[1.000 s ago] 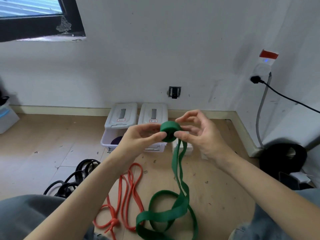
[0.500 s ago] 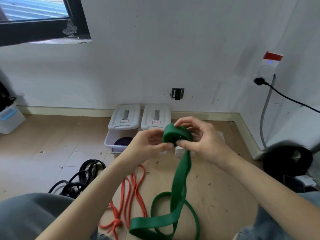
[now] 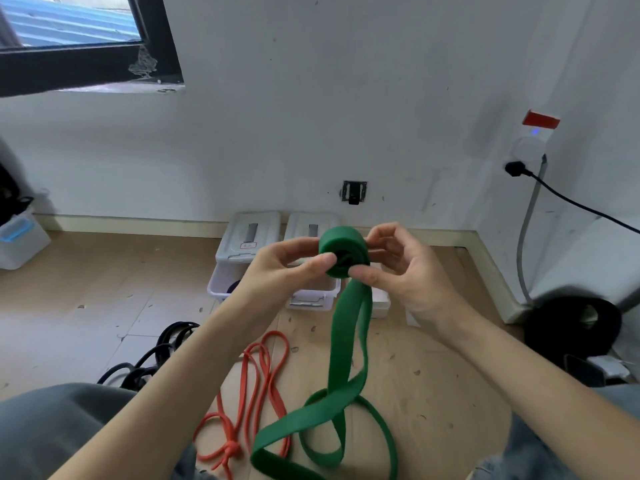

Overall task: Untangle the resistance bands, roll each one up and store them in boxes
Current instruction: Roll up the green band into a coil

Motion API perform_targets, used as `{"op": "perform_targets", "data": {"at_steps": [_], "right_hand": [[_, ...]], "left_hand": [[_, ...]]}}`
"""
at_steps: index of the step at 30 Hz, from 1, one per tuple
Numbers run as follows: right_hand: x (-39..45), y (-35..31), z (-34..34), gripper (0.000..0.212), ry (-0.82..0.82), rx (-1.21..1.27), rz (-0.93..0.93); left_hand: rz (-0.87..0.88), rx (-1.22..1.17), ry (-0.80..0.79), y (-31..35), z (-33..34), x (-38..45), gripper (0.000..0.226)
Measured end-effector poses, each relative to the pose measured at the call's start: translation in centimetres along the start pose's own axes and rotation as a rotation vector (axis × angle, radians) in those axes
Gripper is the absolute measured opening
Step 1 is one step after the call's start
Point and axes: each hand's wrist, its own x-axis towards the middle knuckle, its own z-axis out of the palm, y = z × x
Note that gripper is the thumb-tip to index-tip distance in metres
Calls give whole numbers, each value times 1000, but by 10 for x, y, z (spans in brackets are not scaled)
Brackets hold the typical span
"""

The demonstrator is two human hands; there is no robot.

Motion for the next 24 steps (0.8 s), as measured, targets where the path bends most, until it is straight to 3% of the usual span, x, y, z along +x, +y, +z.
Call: {"op": "perform_targets", "data": {"at_steps": [4, 7, 9, 11, 14, 18, 21, 24], "right_hand": [[1, 0, -4, 30, -51, -271, -22], [-1, 0, -2, 35, -122, -573, -149], [-2, 1, -1, 41, -123, -612, -213], [-1, -1, -1, 42, -75, -456, -172], [0, -7, -1, 41, 24, 37, -36], [-6, -3, 16, 50, 97, -27, -39], [-5, 0, 19, 43, 152, -58, -35], [-4, 5, 13, 30, 144, -66, -27]], "left_hand": [[-35, 181, -85, -5, -4, 0, 32], [-11, 335, -134, -8, -3, 1, 41], [2, 373, -126, -7, -3, 0, 37], [-3, 276, -97, -3, -5, -1, 31], [15, 42, -32, 5, -6, 0, 32], [26, -222, 39, 10, -1, 2, 26], [-16, -110, 53, 4, 7, 2, 48], [-33, 3, 18, 3, 8, 1, 43]]}}
